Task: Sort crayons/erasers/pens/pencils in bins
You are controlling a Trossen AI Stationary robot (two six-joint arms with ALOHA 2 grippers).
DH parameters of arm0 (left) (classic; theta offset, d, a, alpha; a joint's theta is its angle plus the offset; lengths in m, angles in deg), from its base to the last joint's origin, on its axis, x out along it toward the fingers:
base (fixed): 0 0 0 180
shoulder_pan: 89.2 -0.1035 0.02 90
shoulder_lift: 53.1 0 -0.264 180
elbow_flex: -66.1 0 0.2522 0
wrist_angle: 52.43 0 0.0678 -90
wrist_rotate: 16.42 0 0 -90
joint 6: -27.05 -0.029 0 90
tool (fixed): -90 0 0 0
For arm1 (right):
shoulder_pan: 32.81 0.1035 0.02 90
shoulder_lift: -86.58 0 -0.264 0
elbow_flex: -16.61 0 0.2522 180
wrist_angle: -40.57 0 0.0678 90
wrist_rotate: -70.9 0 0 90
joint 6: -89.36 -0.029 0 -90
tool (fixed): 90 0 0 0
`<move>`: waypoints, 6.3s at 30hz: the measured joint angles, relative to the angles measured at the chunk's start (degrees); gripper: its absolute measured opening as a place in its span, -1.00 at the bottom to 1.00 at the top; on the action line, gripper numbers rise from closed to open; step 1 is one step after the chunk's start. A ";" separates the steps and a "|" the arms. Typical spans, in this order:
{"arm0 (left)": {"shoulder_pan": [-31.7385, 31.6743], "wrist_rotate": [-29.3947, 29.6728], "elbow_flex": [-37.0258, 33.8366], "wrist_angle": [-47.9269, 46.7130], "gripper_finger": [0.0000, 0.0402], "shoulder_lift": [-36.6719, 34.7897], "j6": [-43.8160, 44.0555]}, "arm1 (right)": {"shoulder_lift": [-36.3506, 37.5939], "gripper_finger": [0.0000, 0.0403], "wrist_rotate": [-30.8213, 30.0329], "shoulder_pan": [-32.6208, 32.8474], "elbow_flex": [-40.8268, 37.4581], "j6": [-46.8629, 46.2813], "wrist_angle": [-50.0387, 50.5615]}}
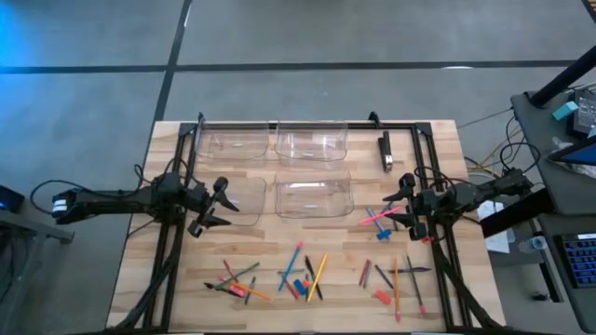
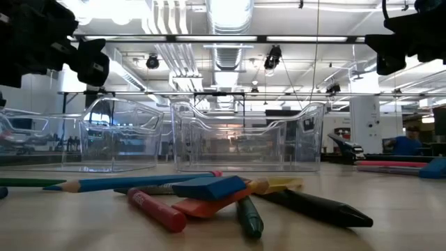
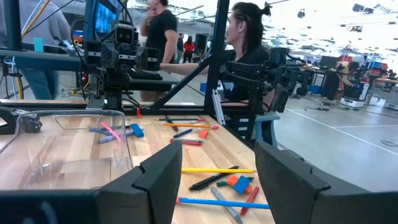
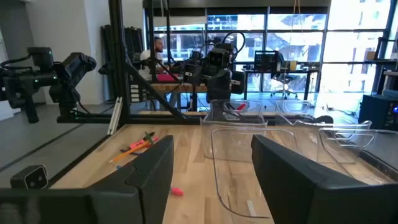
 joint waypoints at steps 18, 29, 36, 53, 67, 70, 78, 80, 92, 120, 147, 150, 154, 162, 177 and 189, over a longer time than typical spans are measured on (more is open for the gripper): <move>-0.01 0.00 0.00 -0.02 -0.06 0.00 0.00 | -0.01 0.02 0.00 0.00 0.01 0.00 0.00; 0.01 0.00 0.00 0.00 -0.06 0.02 0.00 | 0.01 0.02 0.00 0.00 0.02 0.00 0.02; -0.01 0.00 0.00 -0.02 -0.06 0.02 -0.02 | 0.01 0.02 0.00 0.00 0.00 0.00 0.01; 0.00 0.00 0.00 -0.01 -0.06 0.00 -0.02 | 0.00 0.02 0.00 0.00 0.01 0.00 0.02; -0.01 0.00 0.00 -0.02 -0.06 0.01 0.00 | 0.00 0.02 0.00 0.00 0.01 0.00 0.02; -0.01 0.00 0.00 0.00 -0.06 0.02 0.00 | 0.01 0.02 0.00 0.00 0.00 0.00 0.02; 0.01 0.00 -0.01 0.00 -0.06 0.02 -0.02 | 0.01 0.02 0.00 0.00 0.00 0.00 0.00; -0.01 0.00 0.00 -0.01 -0.06 0.01 -0.01 | 0.01 0.02 0.00 0.00 0.02 0.00 0.02; 0.01 0.00 0.00 0.00 -0.06 0.01 -0.02 | 0.01 0.02 0.00 0.00 0.02 0.00 0.00; 0.00 0.00 -0.01 -0.01 -0.06 0.02 -0.01 | 0.00 0.02 0.00 0.00 0.00 0.00 0.01; 0.00 0.00 0.00 -0.01 -0.06 0.01 0.00 | -0.01 0.02 -1.47 0.00 0.00 7.11 0.02; -0.01 0.00 0.00 -0.02 -0.06 0.00 -0.02 | 0.01 0.02 -1.46 0.00 0.00 8.74 0.04; 0.00 0.00 -0.02 0.00 -0.06 0.01 -0.01 | 0.01 0.02 -1.46 0.00 0.00 8.66 0.04; 0.01 -0.01 -0.01 -0.01 -0.06 0.02 0.00 | -0.01 0.02 -1.46 0.00 0.00 2.39 0.04; 0.01 0.00 0.00 -0.01 -0.06 0.01 -0.01 | 0.01 0.02 -1.44 0.00 0.00 -10.09 -2.64; 0.00 0.00 0.00 -0.02 -0.06 0.02 0.00 | -0.01 0.02 -1.45 0.00 2.59 -10.86 -3.99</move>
